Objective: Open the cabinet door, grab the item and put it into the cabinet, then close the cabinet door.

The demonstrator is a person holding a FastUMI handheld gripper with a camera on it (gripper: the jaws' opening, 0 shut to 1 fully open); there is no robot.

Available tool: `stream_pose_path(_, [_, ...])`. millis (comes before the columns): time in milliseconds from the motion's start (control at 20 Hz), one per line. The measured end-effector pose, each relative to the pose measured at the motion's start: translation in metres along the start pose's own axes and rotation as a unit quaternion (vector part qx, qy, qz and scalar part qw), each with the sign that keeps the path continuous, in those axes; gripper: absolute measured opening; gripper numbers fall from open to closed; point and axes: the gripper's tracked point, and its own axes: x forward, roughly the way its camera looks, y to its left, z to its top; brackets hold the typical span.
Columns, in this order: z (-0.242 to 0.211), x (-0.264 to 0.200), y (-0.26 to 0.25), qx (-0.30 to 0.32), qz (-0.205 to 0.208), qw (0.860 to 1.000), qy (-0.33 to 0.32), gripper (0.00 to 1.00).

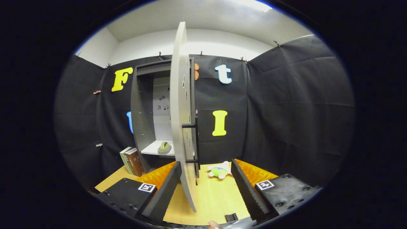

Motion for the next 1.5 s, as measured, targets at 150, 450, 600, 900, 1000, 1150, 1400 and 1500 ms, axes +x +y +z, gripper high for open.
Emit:
stream_pose_path(150, [-0.018,0.026,0.005,0.016,0.034,0.999,0.015,0.98])
stream_pose_path(450, [-0.033,0.065,0.019,0.015,0.091,0.995,0.032,0.98])
stream_pose_path(600, [-0.037,0.065,0.034,0.024,0.108,0.993,0.038,0.97])
stream_pose_path(900, [-0.042,0.067,0.087,0.025,0.124,0.991,0.042,0.98])
stream_pose_path(1000, [-0.044,0.07,0.111,0.023,0.122,0.991,0.042,0.97])
stream_pose_path(1150, [-0.051,0.081,0.15,0.013,0.115,0.992,0.041,0.98])
stream_pose_path(1400, [-0.058,0.112,0.225,0.006,0.105,0.994,0.034,0.98])
stream_pose_path(1500, [-0.066,0.12,0.259,0.006,0.115,0.993,0.035,0.98])
